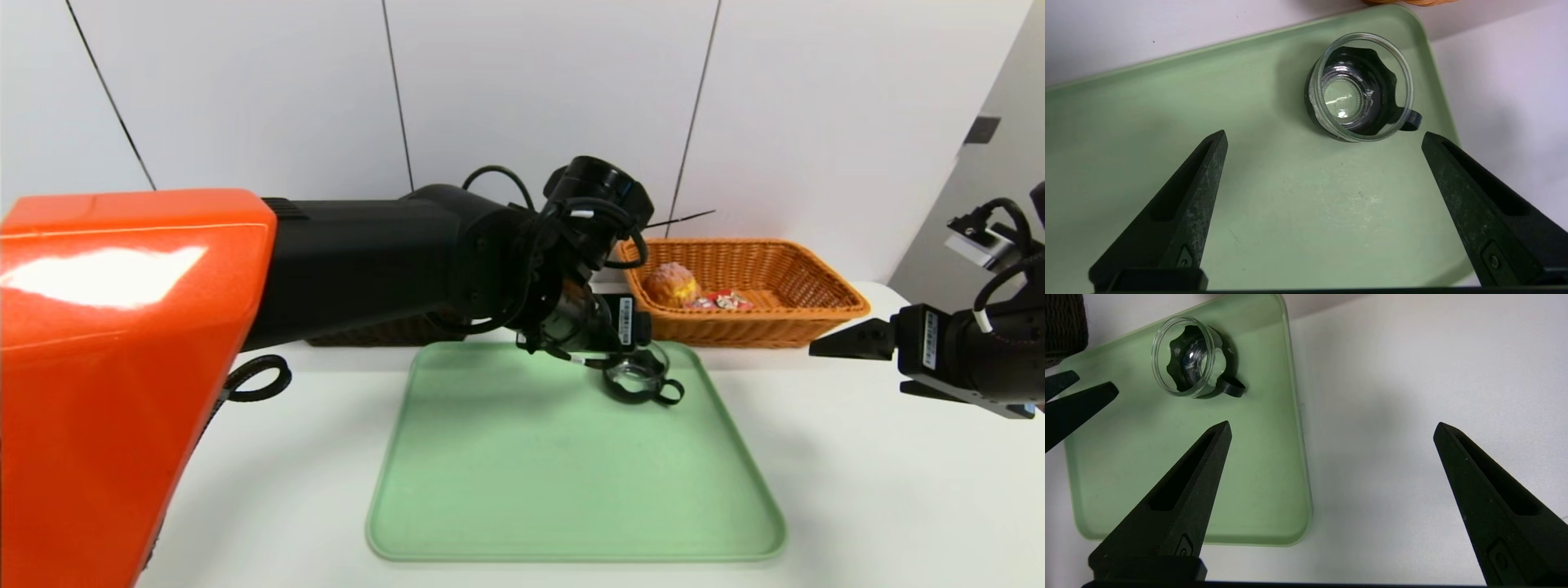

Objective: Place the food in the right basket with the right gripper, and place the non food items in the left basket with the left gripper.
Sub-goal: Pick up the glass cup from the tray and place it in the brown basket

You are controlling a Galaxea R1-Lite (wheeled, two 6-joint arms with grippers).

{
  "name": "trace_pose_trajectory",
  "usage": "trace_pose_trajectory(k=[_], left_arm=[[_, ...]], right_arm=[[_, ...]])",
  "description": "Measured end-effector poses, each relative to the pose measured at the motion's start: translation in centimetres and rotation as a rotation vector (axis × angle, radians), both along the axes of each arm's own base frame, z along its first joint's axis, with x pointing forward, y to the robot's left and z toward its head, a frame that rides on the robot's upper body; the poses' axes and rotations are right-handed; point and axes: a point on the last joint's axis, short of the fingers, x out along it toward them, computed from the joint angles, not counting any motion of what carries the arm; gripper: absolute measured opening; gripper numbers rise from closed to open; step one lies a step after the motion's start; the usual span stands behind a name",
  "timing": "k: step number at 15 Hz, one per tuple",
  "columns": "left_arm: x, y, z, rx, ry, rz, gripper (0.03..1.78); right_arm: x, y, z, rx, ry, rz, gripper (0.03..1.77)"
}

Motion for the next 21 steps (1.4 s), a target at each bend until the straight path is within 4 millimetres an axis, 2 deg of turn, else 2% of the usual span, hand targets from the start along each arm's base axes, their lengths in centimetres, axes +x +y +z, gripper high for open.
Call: trace_pose_trajectory(k=[8, 12, 21], left_arm=[[2.2, -1.4, -3.5, 0.069, -0.052, 0.004, 1.69], [3.0, -1.1, -4.2, 0.088, -0.056, 0.006, 1.69], [3.4, -1.5, -5.2, 0.089, -0.056, 0.003, 1.69]], right_arm=[[-0.3, -0.1, -0.1, -0.001, 0.003, 0.0, 1.71], [-0.4, -0.1, -0.3, -0.002, 0.01, 0.0, 1.71], [-0.6, -0.1, -0.2, -0.002, 0.004, 0.001, 1.71]])
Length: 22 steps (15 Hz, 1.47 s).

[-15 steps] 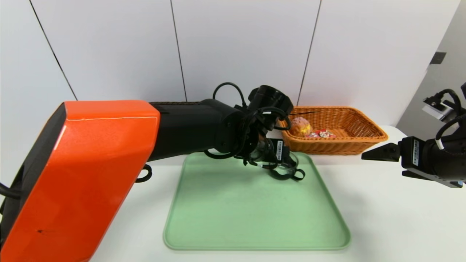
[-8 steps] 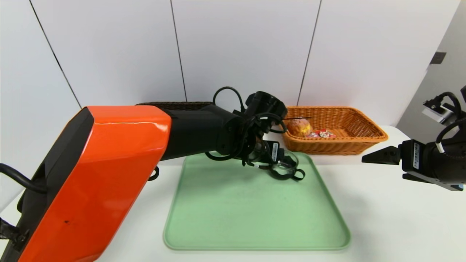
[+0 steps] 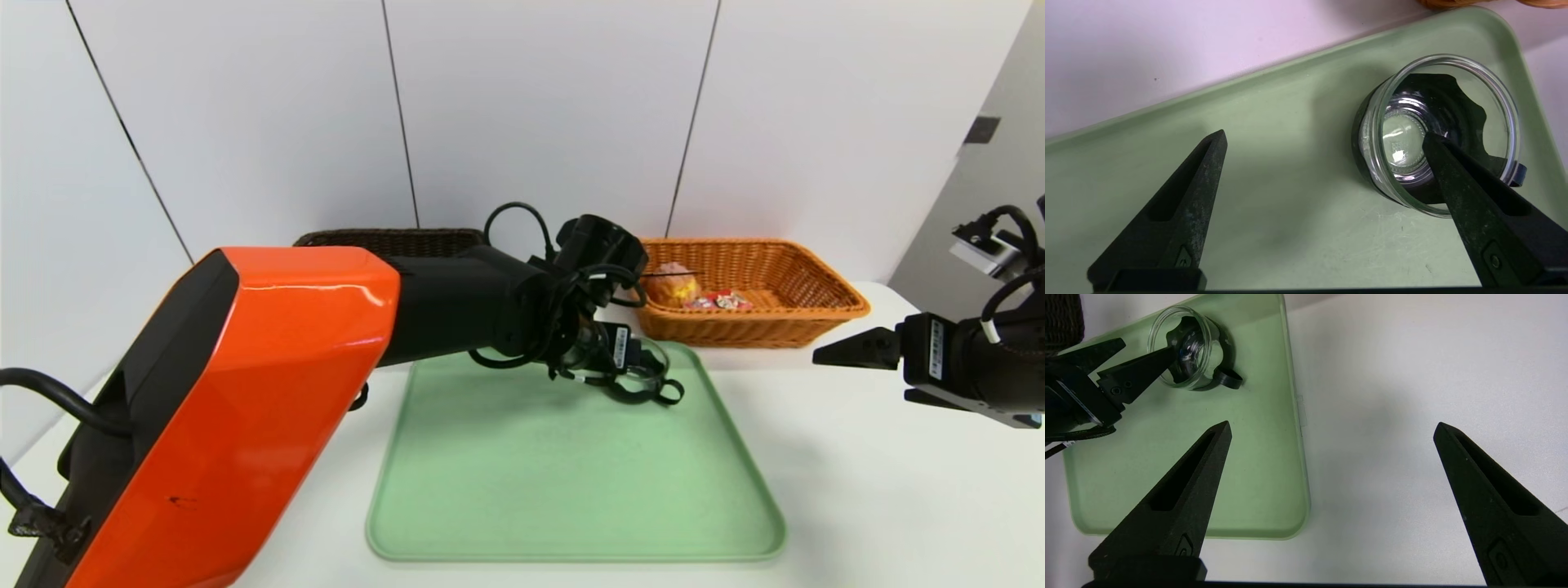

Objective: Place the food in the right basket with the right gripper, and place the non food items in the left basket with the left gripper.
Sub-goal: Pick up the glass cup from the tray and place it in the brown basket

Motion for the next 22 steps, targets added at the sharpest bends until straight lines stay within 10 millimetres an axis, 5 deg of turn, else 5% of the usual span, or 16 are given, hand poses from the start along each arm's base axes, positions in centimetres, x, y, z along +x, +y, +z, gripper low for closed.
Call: trace_pose_trajectory(k=[22], left_arm=[[0.3, -0.66, -0.87, -0.01, -0.011, -0.013, 1.69]], right_arm=[[-0.29, -0.02, 0.36, 0.0, -0.017, 0.002, 1.71]])
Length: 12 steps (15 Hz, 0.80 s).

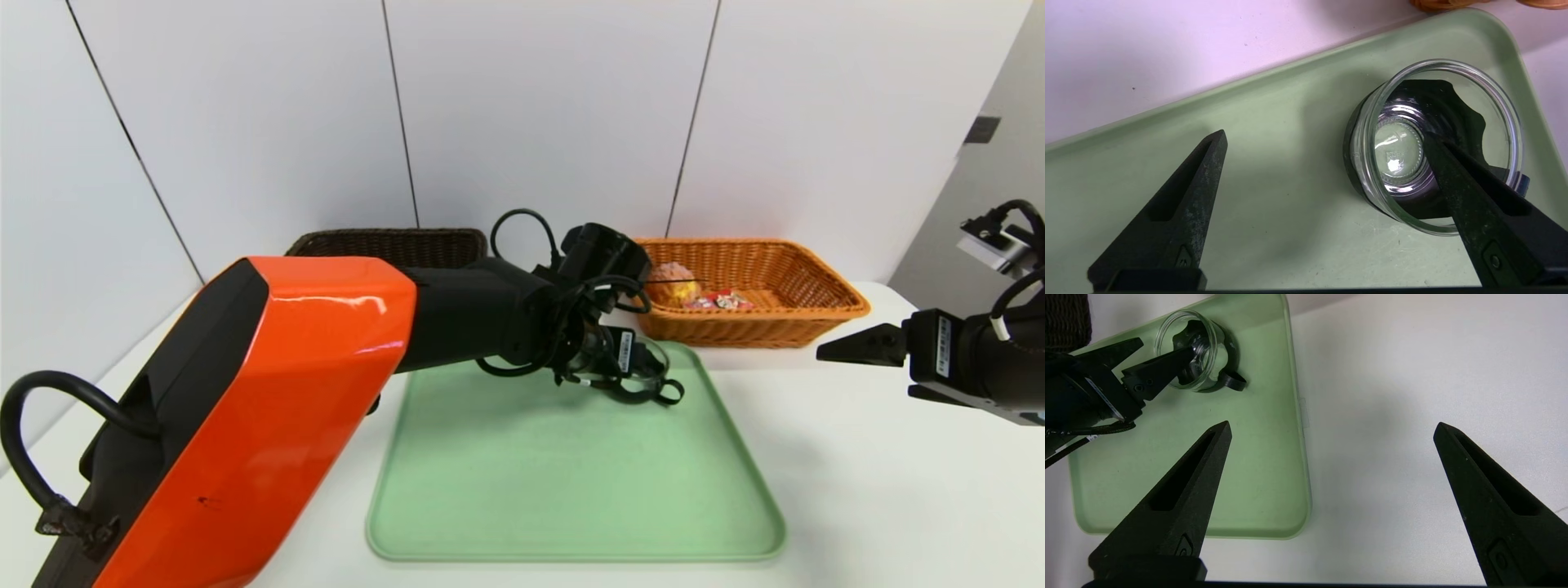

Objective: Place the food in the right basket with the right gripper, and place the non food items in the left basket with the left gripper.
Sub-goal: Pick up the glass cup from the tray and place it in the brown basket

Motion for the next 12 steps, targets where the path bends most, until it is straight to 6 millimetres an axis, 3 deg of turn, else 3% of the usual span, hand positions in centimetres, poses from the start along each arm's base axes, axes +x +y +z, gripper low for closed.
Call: trace_pose_trajectory(k=[3, 6, 9, 10, 11, 12], left_arm=[[0.1, 0.19, 0.01, 0.005, 0.003, 0.006, 1.61], [0.08, 0.19, 0.06, 0.003, 0.002, 0.005, 1.13], [0.03, 0.13, 0.07, 0.002, 0.001, 0.004, 0.8], [0.04, 0.13, 0.08, 0.001, 0.001, 0.005, 0.6], [0.04, 0.13, 0.08, 0.001, 0.001, 0.004, 0.05], [0.05, 0.15, 0.1, -0.002, 0.003, 0.007, 0.09]], right_arm=[[-0.04, 0.01, 0.03, 0.0, -0.001, 0.001, 1.71], [-0.11, 0.01, 0.08, 0.0, -0.003, 0.001, 1.71], [-0.27, -0.01, 0.15, 0.001, -0.007, 0.001, 1.71], [-0.32, -0.01, 0.17, 0.001, -0.008, 0.002, 1.71], [-0.35, -0.02, 0.2, 0.001, -0.01, 0.001, 1.71], [-0.39, -0.02, 0.23, 0.001, -0.011, 0.001, 1.71]])
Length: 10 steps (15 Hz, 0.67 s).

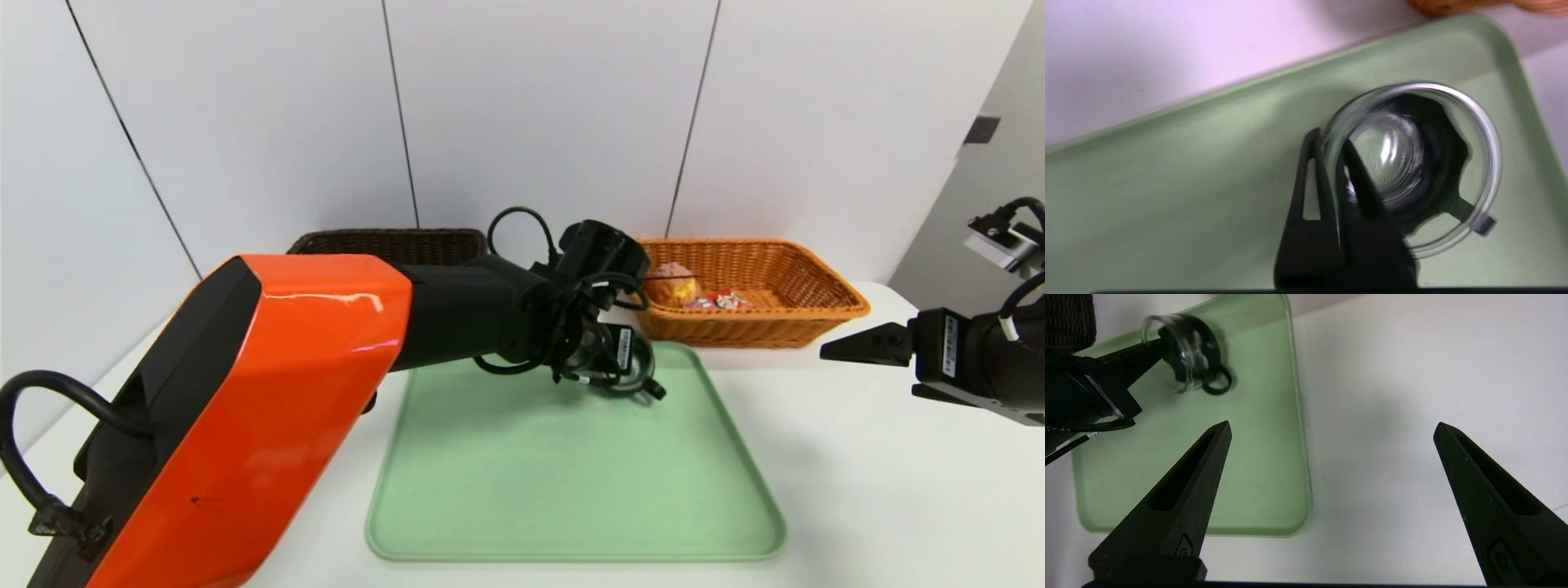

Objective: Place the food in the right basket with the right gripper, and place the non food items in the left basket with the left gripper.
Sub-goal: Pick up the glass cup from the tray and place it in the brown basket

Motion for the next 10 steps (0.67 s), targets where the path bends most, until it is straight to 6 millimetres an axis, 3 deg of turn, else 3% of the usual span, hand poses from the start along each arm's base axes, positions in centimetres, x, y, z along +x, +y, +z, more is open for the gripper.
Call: trace_pose_trajectory(k=[6, 10], left_arm=[[-0.1, 0.1, 0.4, -0.005, -0.003, 0.001, 0.09], [-0.8, 0.7, 2.8, -0.042, -0.033, 0.001, 0.09]], right_arm=[[-0.1, 0.0, 0.2, 0.003, -0.007, -0.001, 1.71], [-0.4, 0.0, 0.2, 0.005, -0.006, -0.001, 1.71]])
